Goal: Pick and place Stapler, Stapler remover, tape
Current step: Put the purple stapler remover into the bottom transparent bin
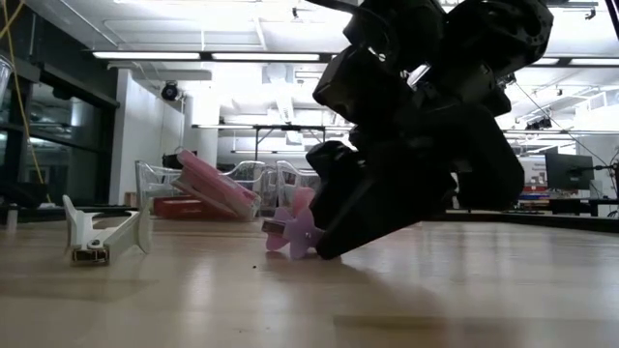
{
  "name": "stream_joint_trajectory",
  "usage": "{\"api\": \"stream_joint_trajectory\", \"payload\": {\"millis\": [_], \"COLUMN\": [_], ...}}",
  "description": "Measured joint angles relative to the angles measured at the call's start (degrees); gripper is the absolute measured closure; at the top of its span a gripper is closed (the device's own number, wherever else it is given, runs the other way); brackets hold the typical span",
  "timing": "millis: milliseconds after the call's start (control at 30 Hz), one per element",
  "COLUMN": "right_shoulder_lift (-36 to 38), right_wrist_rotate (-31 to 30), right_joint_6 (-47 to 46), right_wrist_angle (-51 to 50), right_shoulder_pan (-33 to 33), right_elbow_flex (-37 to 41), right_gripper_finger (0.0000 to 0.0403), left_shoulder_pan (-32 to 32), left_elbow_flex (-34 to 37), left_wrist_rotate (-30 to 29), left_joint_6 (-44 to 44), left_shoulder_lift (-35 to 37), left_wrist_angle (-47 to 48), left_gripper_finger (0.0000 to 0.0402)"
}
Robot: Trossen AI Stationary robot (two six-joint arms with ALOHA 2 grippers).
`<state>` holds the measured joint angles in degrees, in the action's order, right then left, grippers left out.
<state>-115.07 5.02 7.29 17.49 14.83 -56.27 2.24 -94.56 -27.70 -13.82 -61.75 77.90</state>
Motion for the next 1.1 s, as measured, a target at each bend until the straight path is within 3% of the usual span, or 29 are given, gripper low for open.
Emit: {"api": "stream_joint_trajectory", "payload": {"millis": [267, 433, 767, 1100], "right_shoulder_lift": [-0.06, -0.06, 3.70, 13.24], "right_wrist_rotate": [-0.76, -2.01, -14.41, -21.35], "right_joint_6": [-5.91, -12.48, -31.43, -33.96], "right_wrist_angle": [0.16, 0.20, -0.05, 3.18], "right_shoulder_pan": [-0.04, -0.02, -0.36, -3.50], "right_elbow_flex": [0.04, 0.04, 0.24, 0.17], "right_gripper_finger": [0.0321, 0.0323, 0.0323, 0.0323], "left_shoulder_pan": [0.00, -0.02, -0.01, -0.01], "left_elbow_flex": [0.00, 0.00, 0.00, 0.00], "left_wrist_rotate": [0.01, 0.01, 0.09, 2.19], "left_joint_6": [0.00, -0.06, 0.13, 1.03], "left_shoulder_lift": [0.00, 0.01, 0.00, -0.76], "left_wrist_angle": [0.06, 0.04, -0.29, -5.46], "left_gripper_finger": [0.0128, 0.0128, 0.0128, 0.0128]}}
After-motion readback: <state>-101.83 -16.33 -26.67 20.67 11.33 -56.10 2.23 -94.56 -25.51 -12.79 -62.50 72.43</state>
